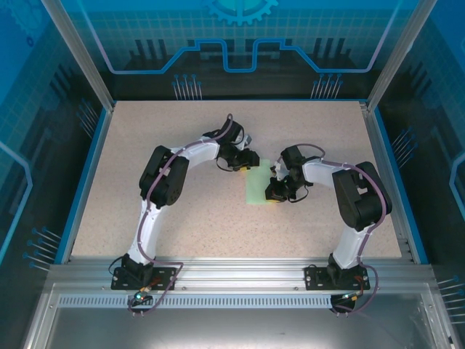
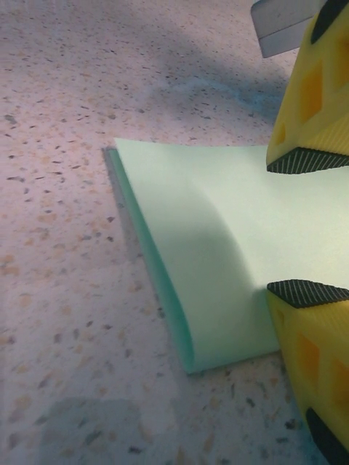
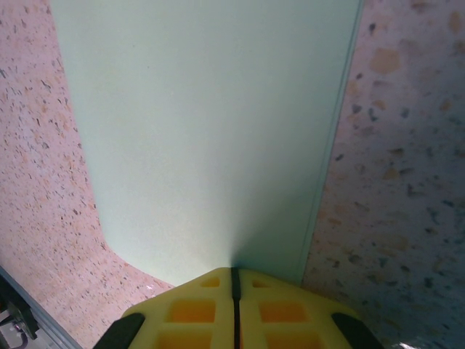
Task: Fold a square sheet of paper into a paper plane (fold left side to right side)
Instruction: First fold the square sheet of paper in half at the center of the table.
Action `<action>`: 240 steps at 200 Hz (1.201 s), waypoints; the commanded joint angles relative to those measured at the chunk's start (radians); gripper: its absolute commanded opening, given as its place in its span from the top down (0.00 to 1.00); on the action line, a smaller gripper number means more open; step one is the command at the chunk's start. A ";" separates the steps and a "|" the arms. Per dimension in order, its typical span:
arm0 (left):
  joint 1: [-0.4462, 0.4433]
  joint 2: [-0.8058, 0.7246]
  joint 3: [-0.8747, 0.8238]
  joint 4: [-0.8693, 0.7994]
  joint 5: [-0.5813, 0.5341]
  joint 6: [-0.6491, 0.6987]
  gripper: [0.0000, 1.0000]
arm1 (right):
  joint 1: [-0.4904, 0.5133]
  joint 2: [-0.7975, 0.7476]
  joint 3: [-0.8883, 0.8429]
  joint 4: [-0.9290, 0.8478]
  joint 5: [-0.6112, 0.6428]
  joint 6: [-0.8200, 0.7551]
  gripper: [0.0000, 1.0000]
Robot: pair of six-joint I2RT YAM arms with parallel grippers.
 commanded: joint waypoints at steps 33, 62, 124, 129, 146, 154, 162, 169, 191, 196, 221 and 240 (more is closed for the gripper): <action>0.082 0.099 0.125 -0.026 -0.071 0.001 0.50 | 0.013 0.064 -0.031 -0.094 0.131 -0.009 0.93; 0.087 0.112 0.157 -0.042 -0.074 -0.004 0.50 | 0.016 0.065 -0.031 -0.092 0.128 -0.007 0.93; 0.099 -0.051 0.083 -0.002 -0.066 0.020 0.50 | 0.018 -0.054 -0.025 -0.011 -0.008 -0.026 0.87; 0.099 -0.084 0.051 0.015 -0.067 0.019 0.50 | 0.017 -0.074 -0.020 -0.014 -0.006 -0.028 0.86; 0.098 -0.203 -0.070 0.061 -0.073 0.014 0.50 | 0.013 -0.144 0.002 -0.032 0.021 -0.039 0.73; 0.096 -0.259 -0.130 0.085 -0.075 0.010 0.50 | 0.007 -0.167 0.015 -0.045 0.035 -0.045 0.68; 0.092 -0.312 -0.198 0.107 -0.081 0.005 0.50 | -0.001 -0.182 0.025 -0.059 0.044 -0.052 0.64; 0.086 -0.354 -0.250 0.127 -0.086 -0.002 0.50 | -0.009 -0.188 0.035 -0.068 0.046 -0.059 0.61; 0.055 -0.464 -0.435 0.218 -0.101 -0.036 0.50 | -0.040 -0.164 0.068 -0.091 0.040 -0.069 0.57; 0.043 -0.483 -0.471 0.237 -0.108 -0.040 0.50 | -0.047 -0.152 0.075 -0.092 0.034 -0.067 0.57; -0.030 -0.565 -0.606 0.290 -0.182 -0.034 0.50 | -0.069 -0.088 0.113 -0.083 0.012 -0.040 0.56; -0.092 -0.610 -0.698 0.343 -0.235 -0.041 0.49 | -0.074 -0.038 0.144 -0.076 0.005 -0.021 0.55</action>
